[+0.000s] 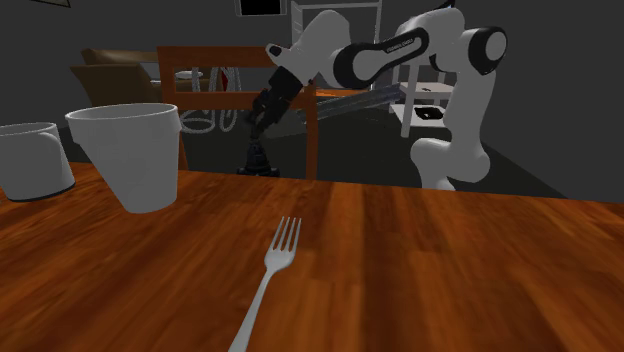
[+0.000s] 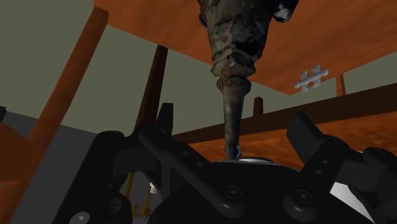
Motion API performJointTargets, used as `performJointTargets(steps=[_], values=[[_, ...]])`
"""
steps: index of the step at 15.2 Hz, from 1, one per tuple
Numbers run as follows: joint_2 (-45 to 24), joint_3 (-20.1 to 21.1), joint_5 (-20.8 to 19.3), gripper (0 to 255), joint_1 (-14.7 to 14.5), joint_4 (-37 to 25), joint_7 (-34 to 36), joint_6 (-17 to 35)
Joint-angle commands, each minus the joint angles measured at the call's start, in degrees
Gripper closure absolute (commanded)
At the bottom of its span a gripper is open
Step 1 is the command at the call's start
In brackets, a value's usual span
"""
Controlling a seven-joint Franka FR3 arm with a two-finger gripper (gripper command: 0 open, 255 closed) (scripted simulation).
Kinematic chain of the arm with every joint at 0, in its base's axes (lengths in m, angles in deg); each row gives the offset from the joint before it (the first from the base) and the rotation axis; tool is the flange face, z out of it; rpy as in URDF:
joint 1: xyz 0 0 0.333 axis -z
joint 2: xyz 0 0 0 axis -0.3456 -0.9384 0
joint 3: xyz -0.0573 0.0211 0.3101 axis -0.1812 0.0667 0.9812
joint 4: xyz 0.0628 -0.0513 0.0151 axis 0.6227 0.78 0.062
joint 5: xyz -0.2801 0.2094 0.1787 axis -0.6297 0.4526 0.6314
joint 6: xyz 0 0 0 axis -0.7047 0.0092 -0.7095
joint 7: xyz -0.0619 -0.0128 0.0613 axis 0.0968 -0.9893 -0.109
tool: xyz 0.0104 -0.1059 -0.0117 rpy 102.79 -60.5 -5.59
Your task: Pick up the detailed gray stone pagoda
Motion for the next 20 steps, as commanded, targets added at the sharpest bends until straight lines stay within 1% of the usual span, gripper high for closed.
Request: performJointTargets(steps=[1, 5, 7, 8, 17, 20], values=[[-0.3, -0.2, 0.3, 0, -0.1, 1.1, -0.3, 1.7], [-1.0, -0.6, 0.8, 0, -0.3, 3.9, -0.9, 5.2], [-1.0, -0.6, 0.8, 0, -0.3, 3.9, -0.8, 5.2], [-0.9, -0.6, 0.7, 255, -0.3, 4.0, -0.8, 5.2], [-1.0, -0.6, 0.8, 255, -0.3, 3.9, -0.9, 5.2], [-0.5, -0.4, 0.4, 255, -0.2, 2.1, -0.5, 2.9]])
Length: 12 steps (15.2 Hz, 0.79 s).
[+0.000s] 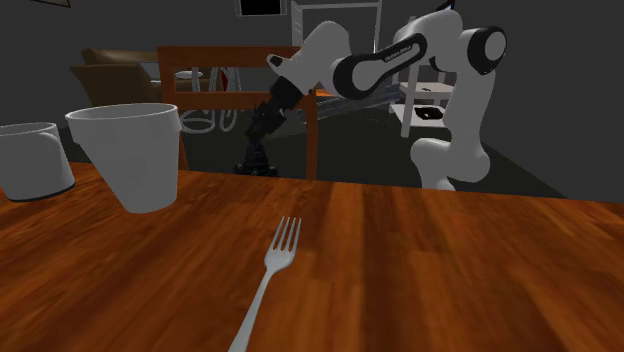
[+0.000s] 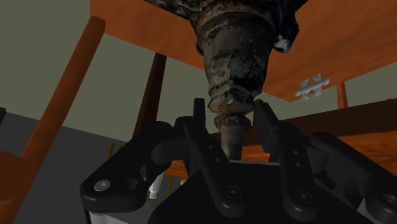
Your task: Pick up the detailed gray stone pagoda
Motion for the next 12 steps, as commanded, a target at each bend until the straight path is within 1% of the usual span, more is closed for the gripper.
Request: performJointTargets(steps=[1, 12], values=[[0.1, 0.1, 0.0, 255, 0.0, -1.4, 0.1, -1.3], [0.8, 0.7, -0.6, 255, 0.2, -9.2, 0.9, -9.8]])
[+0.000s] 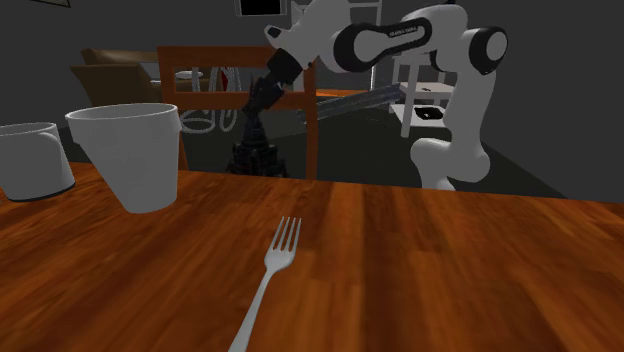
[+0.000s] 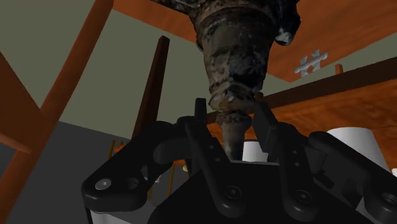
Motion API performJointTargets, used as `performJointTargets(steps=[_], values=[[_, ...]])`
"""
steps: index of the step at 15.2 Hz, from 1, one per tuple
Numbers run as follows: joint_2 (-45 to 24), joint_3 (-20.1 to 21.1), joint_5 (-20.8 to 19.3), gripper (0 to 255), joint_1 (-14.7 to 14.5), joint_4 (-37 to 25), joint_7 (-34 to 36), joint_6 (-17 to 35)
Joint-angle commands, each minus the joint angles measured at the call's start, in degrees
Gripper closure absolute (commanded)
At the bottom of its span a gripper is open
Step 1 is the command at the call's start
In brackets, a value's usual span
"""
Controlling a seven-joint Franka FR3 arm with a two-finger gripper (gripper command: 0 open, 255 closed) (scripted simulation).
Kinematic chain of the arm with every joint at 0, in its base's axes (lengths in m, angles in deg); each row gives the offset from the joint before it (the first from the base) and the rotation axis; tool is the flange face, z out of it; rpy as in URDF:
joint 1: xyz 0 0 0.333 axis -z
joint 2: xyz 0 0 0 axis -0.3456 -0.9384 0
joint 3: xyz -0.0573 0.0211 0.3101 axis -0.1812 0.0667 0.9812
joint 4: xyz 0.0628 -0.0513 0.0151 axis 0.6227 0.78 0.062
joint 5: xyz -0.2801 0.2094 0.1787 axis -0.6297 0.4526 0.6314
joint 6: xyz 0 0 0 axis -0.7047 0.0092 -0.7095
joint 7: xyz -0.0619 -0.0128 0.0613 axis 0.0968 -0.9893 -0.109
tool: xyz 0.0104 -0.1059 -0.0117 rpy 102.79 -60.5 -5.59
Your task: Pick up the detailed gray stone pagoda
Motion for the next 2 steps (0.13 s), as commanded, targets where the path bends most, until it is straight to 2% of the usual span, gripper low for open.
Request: performJointTargets(steps=[1, 2], values=[[0.1, 0.0, 0.0, 255, 0.0, -1.0, 0.0, -0.9], [0.1, 0.0, 0.0, 255, 0.0, -1.0, 0.0, -0.9]])
